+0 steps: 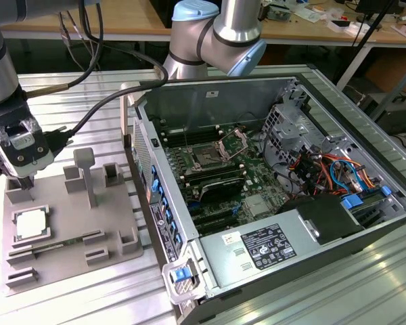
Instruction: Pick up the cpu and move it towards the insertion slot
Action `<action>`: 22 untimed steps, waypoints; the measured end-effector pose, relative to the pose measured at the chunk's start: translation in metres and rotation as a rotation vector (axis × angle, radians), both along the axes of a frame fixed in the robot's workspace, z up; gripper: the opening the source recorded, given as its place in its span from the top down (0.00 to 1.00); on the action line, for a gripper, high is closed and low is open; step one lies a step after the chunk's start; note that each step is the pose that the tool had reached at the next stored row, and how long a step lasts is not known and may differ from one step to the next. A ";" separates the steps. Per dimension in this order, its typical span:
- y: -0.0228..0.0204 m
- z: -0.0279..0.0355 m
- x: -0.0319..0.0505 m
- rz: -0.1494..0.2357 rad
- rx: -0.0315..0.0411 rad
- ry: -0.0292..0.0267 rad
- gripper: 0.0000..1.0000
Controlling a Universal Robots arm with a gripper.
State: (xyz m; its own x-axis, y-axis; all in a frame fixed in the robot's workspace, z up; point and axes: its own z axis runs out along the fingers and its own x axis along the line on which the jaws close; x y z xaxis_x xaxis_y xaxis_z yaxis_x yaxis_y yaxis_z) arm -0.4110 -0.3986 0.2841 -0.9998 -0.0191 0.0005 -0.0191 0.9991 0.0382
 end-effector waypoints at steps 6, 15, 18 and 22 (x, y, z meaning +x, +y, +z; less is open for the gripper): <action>0.0000 -0.0009 0.0000 0.000 0.0000 0.0000 0.89; 0.0000 -0.0029 0.0000 0.000 0.0000 0.0000 0.89; 0.0000 -0.0035 0.0000 0.000 0.0000 -0.0001 0.89; 0.0000 -0.0042 0.0000 0.000 0.0000 0.0000 0.89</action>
State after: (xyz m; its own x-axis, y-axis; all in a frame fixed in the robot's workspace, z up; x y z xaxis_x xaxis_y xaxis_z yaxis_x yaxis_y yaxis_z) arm -0.4110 -0.3986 0.2799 -0.9998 -0.0191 0.0005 -0.0191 0.9991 0.0382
